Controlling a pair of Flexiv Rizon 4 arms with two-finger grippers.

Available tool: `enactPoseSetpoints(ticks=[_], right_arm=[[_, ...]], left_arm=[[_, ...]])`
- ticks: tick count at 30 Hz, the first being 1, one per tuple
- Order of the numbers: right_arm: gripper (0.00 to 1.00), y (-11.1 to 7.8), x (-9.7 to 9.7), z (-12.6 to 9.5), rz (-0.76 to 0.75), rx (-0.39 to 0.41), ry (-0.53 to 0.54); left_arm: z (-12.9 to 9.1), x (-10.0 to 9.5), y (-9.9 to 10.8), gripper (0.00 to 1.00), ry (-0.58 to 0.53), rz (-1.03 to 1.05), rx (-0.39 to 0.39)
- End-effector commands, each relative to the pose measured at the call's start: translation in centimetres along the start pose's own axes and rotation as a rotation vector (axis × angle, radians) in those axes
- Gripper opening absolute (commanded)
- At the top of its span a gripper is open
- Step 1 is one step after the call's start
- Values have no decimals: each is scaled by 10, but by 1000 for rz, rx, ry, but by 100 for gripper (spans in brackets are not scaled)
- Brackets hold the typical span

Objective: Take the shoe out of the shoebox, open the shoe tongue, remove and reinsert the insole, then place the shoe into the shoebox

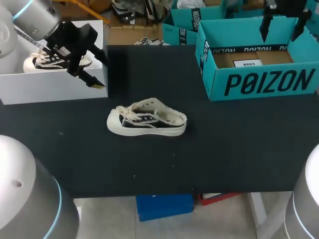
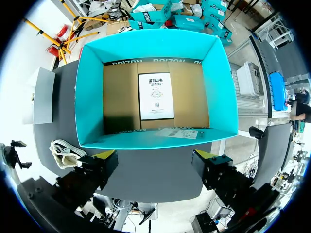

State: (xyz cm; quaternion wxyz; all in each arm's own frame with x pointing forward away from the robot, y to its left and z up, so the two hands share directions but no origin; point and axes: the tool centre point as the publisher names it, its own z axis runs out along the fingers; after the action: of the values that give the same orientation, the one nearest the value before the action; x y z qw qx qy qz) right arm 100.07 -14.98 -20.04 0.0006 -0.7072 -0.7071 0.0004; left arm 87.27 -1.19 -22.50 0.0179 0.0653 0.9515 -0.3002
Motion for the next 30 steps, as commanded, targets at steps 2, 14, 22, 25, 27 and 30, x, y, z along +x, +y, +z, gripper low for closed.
enactPoseSetpoints(ticks=[2,14,22,25,27,30], right_arm=[[100,0,0,0,0,0,0],[100,0,0,0,0,0,0],[100,0,0,0,0,0,0],[100,-39,20,-18,-163,-54,-88],[100,-67,37,-25,-321,-81,-119],[100,-102,57,-29,-447,-119,-112]], left_arm=[[-1,6,1,100,-27,1,2],[-1,6,1,100,-27,1,2],[-1,6,1,100,-27,1,2],[-1,6,1,100,-27,1,2],[-1,6,1,100,-27,1,2],[-1,6,1,100,-27,1,2]])
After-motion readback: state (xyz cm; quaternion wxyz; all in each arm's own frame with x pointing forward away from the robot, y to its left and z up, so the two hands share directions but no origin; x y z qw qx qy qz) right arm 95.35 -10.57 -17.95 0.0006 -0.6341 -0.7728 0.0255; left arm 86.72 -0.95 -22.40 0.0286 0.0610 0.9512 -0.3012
